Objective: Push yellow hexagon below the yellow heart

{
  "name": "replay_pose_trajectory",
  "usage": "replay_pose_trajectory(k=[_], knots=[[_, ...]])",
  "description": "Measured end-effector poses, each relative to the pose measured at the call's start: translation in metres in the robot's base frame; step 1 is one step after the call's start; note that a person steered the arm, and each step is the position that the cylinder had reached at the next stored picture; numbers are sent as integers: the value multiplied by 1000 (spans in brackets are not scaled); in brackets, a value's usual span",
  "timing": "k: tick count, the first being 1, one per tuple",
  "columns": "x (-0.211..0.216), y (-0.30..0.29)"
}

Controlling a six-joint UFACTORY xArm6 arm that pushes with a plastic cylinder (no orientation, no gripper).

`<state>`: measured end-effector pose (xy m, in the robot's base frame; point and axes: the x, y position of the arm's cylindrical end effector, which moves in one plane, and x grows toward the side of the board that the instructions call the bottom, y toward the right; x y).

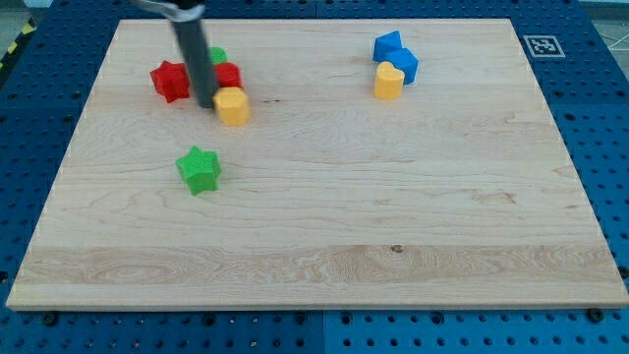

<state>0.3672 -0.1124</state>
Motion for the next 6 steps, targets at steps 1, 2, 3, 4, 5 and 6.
replay_pose_trajectory(k=[1,2,3,4,5,6], knots=[[18,74],[28,143],[27,112],[28,57],[35,22],[66,57]])
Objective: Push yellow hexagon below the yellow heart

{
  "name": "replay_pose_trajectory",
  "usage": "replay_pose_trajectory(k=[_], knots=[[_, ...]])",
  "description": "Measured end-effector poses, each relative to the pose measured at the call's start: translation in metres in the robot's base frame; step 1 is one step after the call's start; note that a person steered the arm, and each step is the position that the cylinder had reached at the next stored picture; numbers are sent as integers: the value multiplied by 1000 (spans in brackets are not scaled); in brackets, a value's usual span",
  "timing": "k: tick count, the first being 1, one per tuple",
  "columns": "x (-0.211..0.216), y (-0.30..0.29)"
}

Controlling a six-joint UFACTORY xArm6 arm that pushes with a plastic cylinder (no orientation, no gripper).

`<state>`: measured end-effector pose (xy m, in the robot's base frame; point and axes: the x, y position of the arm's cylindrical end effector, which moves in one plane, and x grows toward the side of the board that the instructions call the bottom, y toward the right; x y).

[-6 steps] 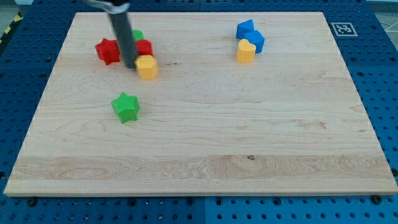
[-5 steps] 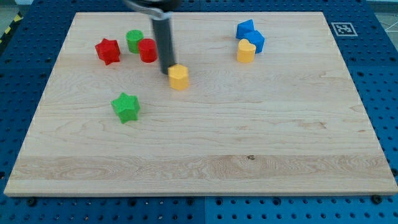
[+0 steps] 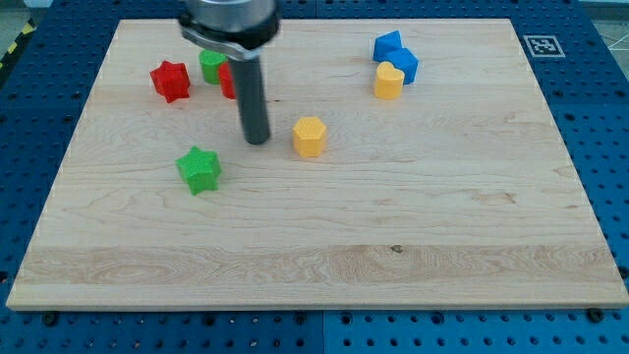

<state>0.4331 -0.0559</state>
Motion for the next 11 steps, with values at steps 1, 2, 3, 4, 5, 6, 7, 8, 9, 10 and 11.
replay_pose_trajectory(k=[1,2,3,4,5,6,7,8,9,10,11], knots=[[5,72],[4,128],[5,143],[32,129],[65,178],[62,231],[46,227],[42,210],[42,207],[43,204],[30,198]])
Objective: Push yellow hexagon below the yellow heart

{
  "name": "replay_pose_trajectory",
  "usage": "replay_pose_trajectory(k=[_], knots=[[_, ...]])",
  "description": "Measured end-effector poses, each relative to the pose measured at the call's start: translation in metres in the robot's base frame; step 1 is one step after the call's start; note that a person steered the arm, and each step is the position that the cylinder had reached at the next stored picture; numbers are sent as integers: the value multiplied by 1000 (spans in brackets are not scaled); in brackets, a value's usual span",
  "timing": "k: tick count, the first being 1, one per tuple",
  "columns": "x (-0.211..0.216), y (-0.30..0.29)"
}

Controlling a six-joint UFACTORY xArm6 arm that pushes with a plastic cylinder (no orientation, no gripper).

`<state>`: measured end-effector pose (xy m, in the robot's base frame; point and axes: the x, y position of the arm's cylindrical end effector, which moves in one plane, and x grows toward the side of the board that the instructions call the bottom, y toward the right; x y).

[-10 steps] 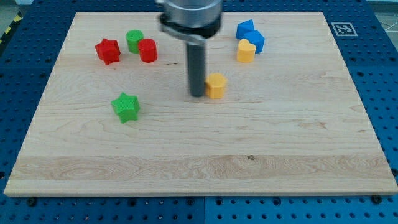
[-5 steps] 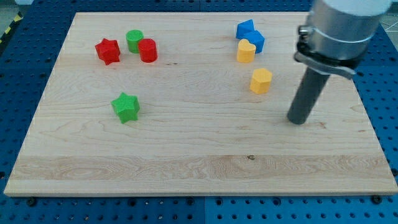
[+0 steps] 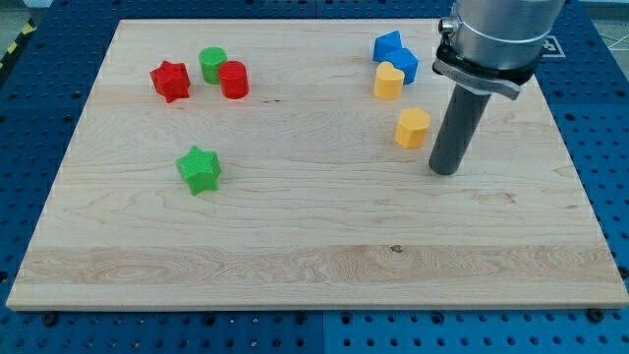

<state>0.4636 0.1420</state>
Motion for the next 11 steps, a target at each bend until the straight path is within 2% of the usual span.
replay_pose_trajectory(k=[2,4,7,9,11], knots=[[-23,-8],[-3,-12],[-48,-52],[-44,-51],[-45,-25]])
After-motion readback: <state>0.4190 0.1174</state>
